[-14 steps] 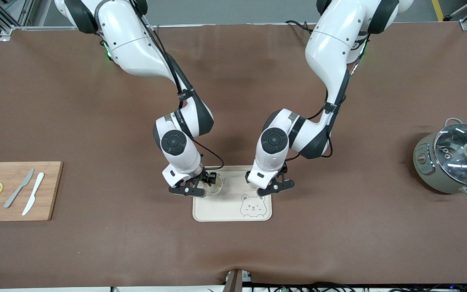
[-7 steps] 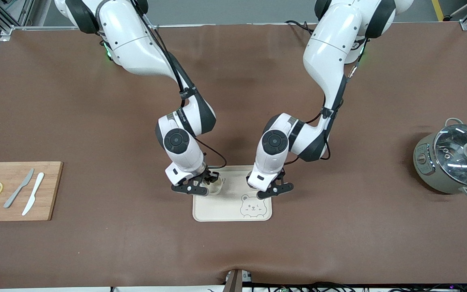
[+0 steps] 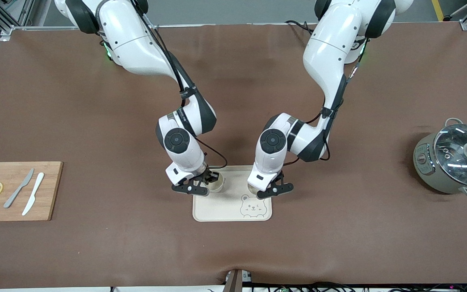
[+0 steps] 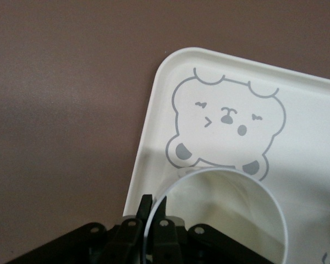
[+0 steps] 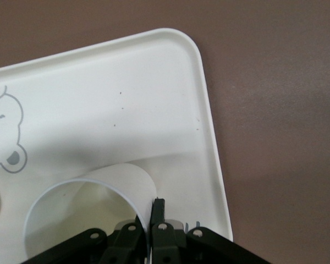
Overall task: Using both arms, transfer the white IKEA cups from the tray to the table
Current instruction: 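Lift the cups off the tray and carry them apart with both grippers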
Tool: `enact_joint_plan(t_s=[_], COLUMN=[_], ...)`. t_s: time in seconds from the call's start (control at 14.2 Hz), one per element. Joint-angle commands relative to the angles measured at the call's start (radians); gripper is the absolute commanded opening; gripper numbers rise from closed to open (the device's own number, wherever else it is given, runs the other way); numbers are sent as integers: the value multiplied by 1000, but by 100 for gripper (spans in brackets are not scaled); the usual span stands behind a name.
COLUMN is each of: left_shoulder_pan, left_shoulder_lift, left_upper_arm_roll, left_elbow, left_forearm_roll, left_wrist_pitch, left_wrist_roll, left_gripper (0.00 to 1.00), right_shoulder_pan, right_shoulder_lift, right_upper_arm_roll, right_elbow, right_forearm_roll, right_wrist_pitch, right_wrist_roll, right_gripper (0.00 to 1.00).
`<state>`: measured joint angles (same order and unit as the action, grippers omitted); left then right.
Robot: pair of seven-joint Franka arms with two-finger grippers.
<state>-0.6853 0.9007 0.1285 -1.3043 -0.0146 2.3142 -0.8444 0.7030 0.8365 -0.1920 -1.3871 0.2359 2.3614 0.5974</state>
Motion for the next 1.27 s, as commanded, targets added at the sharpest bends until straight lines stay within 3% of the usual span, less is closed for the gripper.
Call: enact_joint_plan(t_s=[0.0, 0.21, 0.35, 0.63, 0.77, 0.98, 1.06, 1.2], left_shoulder_pan=[-2, 19, 47, 116, 167, 277, 314, 374], left_shoulder_lift=[-31, -123, -254, -601, -739, -958, -1008, -1026], left_upper_arm_roll=[5, 3, -3, -6, -6, -7, -7, -7], left_elbow=[-1, -6, -96, -529, -700, -1031, -1121, -1193], left_forearm_roll=[28, 25, 15, 12, 7, 1, -8, -10], left_wrist_pitch=[-45, -180, -232, -133, -81, 113, 169, 185], left_wrist_roll=[-22, 14, 59, 278, 390, 615, 701, 829], left_gripper=[0, 0, 0, 0, 0, 0, 0, 0], right_shoulder_pan=[-30, -39, -80, -175, -215, -227, -243, -292], right_shoulder_lift=[-17, -33, -83, -178, -230, -312, -330, -368], right_upper_arm_roll=[9, -3, -3, -4, -12, -41, -41, -41], right_elbow=[48, 102, 103, 92, 48, -50, -74, -122], right_forearm_roll=[22, 14, 11, 6, -1, -113, -134, -141], right_wrist_pitch=[-77, -191, -235, -401, -439, -439, -439, -439], right_wrist_roll=[-2, -13, -65, -247, -333, -421, -444, -529], right_gripper=[0, 0, 0, 0, 0, 0, 0, 0])
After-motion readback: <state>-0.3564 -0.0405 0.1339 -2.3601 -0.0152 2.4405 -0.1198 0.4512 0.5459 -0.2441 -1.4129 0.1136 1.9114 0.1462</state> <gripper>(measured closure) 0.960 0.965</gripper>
